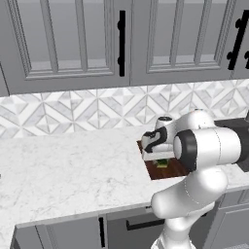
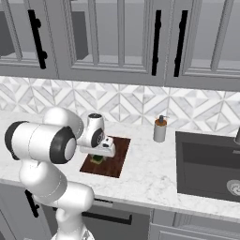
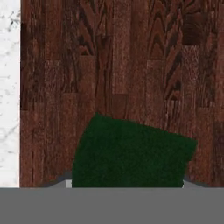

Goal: Pick up the sponge from the counter and clean the cutting board by briefly scrubbing or pressing down on the cutting board. Once finished, release the sponge.

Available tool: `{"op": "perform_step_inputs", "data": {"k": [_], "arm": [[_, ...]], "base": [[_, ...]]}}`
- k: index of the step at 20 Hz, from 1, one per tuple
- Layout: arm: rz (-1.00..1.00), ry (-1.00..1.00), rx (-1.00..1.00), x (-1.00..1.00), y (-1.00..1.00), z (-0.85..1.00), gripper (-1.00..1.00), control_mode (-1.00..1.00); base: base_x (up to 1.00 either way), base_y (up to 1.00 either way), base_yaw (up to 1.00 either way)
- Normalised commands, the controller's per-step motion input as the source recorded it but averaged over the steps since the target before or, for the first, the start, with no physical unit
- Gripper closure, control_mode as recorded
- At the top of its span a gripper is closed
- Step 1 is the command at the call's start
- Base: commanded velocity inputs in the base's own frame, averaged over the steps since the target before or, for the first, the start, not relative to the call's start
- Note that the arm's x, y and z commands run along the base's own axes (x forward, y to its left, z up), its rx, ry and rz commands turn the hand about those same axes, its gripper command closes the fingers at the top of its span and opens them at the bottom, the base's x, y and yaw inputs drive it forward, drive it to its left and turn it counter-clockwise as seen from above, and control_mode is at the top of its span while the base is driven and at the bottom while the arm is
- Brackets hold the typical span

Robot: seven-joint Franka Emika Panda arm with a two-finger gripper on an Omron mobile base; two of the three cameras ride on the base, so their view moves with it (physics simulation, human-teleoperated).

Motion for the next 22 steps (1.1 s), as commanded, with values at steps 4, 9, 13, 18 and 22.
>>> {"op": "perform_step_inputs", "data": {"k": [4,9,13,18,22], "arm": [[0.0,-0.02,0.03,0.28,0.0,0.07,1.0,-1.0],[0.0,0.0,0.0,0.06,0.0,-0.62,1.0,-1.0],[0.0,-0.06,0.01,0.18,0.0,-0.28,1.0,-1.0],[0.0,-0.04,0.07,0.51,-0.03,0.17,1.0,-1.0],[0.0,0.0,0.03,0.49,-0.06,-0.07,1.0,-1.0]], "base": [[0.0,0.0,0.0],[0.0,0.0,0.0],[0.0,0.0,0.0],[0.0,0.0,0.0],[0.0,0.0,0.0]]}}
